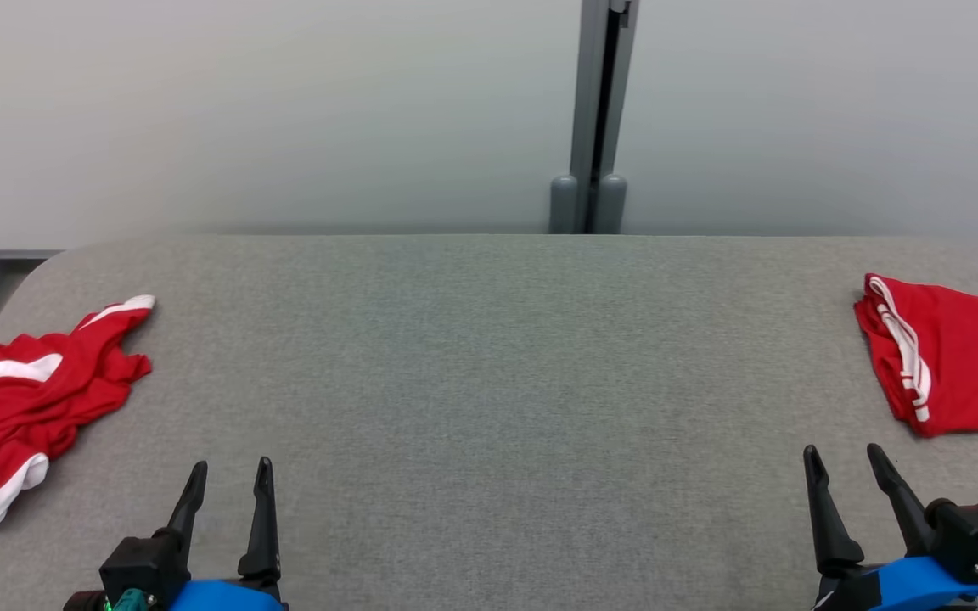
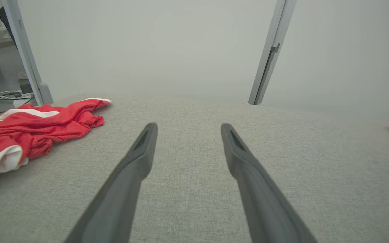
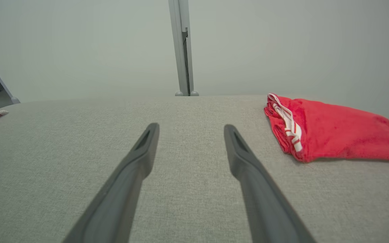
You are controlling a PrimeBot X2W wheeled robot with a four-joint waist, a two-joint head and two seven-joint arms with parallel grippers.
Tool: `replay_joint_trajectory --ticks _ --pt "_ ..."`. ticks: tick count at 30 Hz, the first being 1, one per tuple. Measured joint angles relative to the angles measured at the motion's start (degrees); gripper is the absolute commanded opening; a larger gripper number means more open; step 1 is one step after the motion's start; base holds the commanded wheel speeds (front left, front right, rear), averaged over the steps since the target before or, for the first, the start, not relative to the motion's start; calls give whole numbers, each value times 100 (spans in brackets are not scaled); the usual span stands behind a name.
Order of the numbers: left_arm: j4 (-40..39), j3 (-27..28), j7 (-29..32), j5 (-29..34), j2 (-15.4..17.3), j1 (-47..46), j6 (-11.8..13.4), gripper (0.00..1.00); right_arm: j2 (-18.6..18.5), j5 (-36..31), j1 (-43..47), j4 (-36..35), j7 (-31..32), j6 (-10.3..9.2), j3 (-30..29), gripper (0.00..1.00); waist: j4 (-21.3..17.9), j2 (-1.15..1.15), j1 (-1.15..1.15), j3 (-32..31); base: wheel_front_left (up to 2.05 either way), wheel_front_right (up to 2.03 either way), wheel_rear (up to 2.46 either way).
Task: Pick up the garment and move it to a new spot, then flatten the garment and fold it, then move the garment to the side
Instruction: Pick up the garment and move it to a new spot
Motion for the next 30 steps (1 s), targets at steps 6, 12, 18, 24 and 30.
replay_joint_trajectory --ticks 6,12,18,24,30 --pt "-41 19 0 51 8 -42 1 100 2 19 -14 103 -60 0 175 100 383 0 0 70 0 0 0" --pt "-82 60 0 46 25 -54 -10 100 5 47 -46 229 -153 0 232 100 932 0 0 97 0 0 0" --pt "-144 94 -1 55 60 -66 -12 100 5 -1 -85 325 -236 0 260 100 1525 0 0 120 0 0 0" --pt "-240 101 0 89 54 2 25 100 8 5 -97 442 -268 0 361 100 2082 0 0 92 0 0 0" --pt "-294 118 0 74 121 72 47 100 9 7 -106 524 -315 0 449 100 2518 0 0 108 0 0 0"
